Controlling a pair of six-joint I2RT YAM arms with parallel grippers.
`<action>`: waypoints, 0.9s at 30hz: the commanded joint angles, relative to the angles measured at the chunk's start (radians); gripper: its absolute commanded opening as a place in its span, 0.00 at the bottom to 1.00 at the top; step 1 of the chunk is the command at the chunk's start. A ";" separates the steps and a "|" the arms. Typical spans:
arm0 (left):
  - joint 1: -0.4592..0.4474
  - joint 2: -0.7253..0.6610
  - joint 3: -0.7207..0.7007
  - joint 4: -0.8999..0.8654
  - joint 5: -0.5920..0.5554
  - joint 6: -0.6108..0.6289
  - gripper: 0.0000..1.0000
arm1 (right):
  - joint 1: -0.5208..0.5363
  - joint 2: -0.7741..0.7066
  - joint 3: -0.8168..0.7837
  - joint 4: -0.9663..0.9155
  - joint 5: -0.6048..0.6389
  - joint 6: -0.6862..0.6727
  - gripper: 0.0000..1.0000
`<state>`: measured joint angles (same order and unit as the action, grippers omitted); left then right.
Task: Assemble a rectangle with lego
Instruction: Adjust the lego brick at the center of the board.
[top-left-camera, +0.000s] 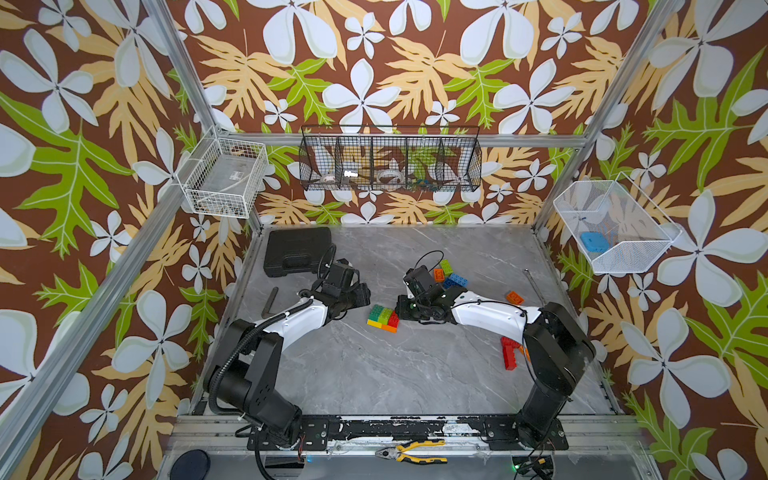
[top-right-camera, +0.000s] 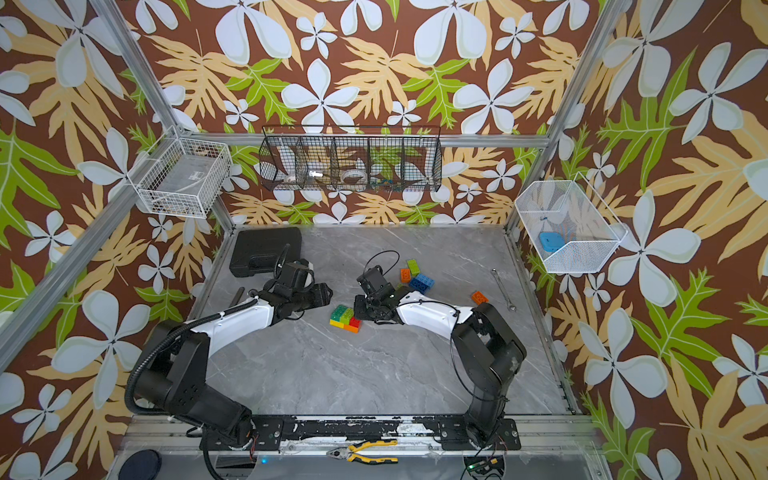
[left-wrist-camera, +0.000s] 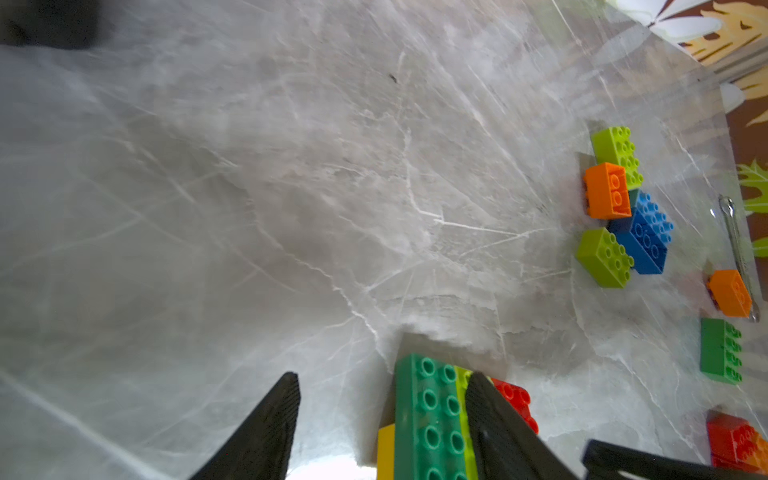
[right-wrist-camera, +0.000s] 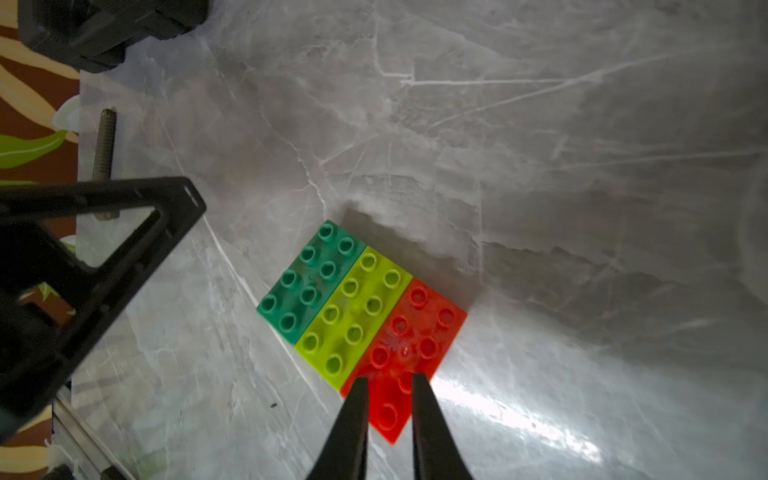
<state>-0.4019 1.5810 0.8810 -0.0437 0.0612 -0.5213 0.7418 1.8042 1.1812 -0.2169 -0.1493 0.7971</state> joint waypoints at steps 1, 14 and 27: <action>-0.008 0.016 -0.014 0.034 0.022 -0.008 0.65 | 0.020 0.022 0.031 0.046 0.006 0.038 0.19; -0.017 0.003 -0.078 0.044 0.026 -0.020 0.64 | 0.074 0.101 0.106 -0.006 -0.010 -0.018 0.18; -0.017 -0.018 -0.113 0.042 0.028 -0.025 0.63 | 0.125 0.103 0.114 -0.069 0.027 -0.079 0.17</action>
<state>-0.4179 1.5631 0.7692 -0.0105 0.0849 -0.5438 0.8585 1.9038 1.2831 -0.2592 -0.1490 0.7460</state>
